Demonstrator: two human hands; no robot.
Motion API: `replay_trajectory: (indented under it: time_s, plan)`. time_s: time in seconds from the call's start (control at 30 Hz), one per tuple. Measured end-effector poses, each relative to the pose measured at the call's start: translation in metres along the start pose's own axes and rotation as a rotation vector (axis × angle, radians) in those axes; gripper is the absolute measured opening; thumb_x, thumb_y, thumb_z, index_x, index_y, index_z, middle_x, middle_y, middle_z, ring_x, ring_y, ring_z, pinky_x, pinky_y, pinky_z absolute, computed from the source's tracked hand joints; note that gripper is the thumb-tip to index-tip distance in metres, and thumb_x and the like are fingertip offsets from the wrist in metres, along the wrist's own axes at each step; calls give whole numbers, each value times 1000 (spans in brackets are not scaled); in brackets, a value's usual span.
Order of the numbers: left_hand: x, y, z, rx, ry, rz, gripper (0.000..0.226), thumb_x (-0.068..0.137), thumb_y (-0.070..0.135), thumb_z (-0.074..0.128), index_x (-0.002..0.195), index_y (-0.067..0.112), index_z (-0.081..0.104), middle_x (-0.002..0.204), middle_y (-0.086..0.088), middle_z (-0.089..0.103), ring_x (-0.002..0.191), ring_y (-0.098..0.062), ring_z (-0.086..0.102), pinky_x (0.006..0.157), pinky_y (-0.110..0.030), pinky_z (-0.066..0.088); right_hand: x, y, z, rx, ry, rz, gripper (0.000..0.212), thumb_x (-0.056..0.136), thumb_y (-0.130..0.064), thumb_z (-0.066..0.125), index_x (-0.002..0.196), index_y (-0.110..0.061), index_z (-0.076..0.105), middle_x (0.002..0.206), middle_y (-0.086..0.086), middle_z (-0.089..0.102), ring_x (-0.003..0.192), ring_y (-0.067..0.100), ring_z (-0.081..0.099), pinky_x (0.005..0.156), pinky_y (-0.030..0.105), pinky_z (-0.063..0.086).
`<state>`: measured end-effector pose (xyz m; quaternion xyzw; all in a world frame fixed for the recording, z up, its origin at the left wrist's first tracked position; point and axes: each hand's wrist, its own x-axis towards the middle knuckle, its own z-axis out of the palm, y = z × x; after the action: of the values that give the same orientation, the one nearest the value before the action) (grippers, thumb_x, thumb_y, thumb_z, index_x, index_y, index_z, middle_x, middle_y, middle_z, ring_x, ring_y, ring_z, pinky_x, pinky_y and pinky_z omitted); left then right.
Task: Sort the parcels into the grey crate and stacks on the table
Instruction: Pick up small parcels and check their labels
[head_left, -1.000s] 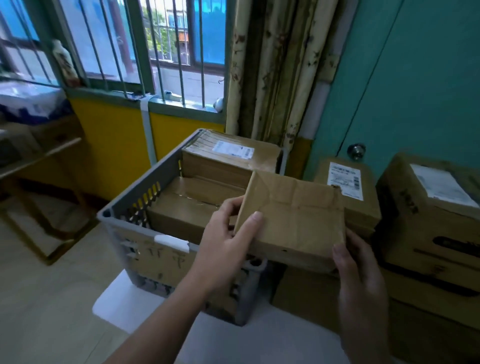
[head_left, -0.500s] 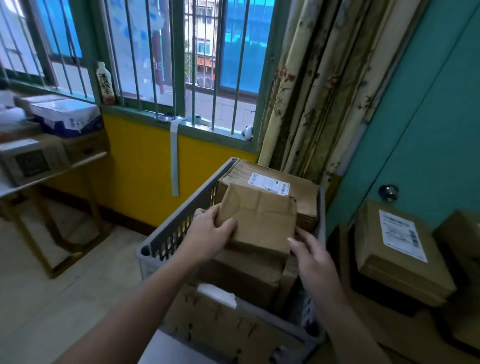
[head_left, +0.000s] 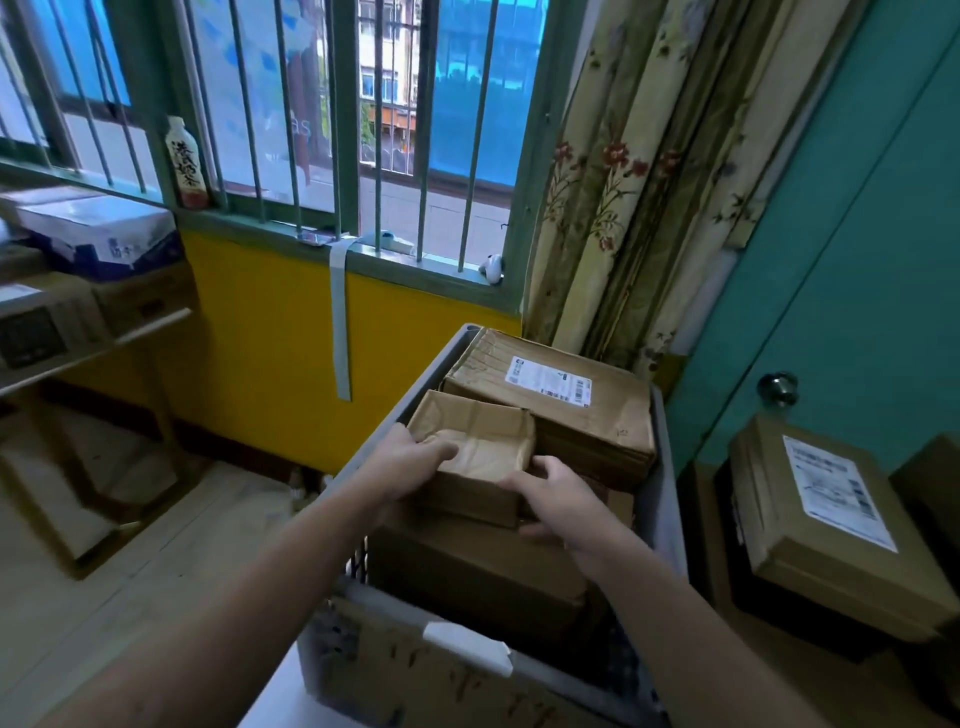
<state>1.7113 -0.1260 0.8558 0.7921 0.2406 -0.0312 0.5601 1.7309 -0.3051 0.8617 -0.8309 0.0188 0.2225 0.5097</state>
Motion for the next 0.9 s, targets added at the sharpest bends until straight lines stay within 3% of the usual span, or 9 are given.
replay_trajectory:
  time_s: [0.13,0.23,0.33,0.4,0.53,0.67,0.77,0.9]
  plan:
    - [7,-2,3,11,29,30,74,91,28,71,152,12,32,151,-12,42,134,-27,44,104,-39,42,15,1,9,84,24,42,48,94,-30,63,137,-21,43,128,7,56,108,21,58,95,42,55]
    - [6,-7,10,116,82,77,81,92,29,71,156,14,25,160,-12,26,143,-28,34,114,-42,35,22,5,13,180,51,65,29,93,-24,64,116,-21,47,111,3,58,107,20,59,94,41,56]
    - [2,-11,16,200,112,115,84,93,32,69,158,13,20,162,-9,9,147,-29,27,119,-45,30,24,9,15,271,68,76,26,94,-18,63,114,-19,48,109,4,59,107,21,59,85,34,57]
    - [2,-13,17,213,125,148,79,93,31,69,157,13,25,159,-7,10,144,-28,31,119,-45,32,25,10,17,325,77,77,27,95,-14,62,117,-18,48,110,5,58,109,24,59,82,31,56]
    - [-1,-15,17,221,131,188,77,96,28,66,157,12,23,164,-7,8,148,-26,26,118,-40,29,23,12,16,405,74,86,32,94,-11,62,124,-13,52,112,8,60,111,25,59,97,37,53]
    - [-4,-17,13,259,130,215,82,95,29,66,159,12,18,167,-7,8,153,-24,14,120,-39,23,23,15,15,522,60,91,23,92,-6,61,114,-4,61,118,17,64,112,29,61,105,43,49]
    - [-9,-19,11,263,151,254,82,94,29,68,159,12,20,167,-6,11,153,-23,14,121,-37,22,20,15,15,607,46,90,11,91,-1,59,100,-5,64,120,22,63,115,33,60,107,44,46]
    - [-14,-20,8,275,188,280,78,93,33,68,157,13,28,165,-6,21,152,-23,19,120,-39,25,17,14,15,726,41,105,13,89,4,57,100,-1,62,117,23,64,114,34,61,109,44,44]
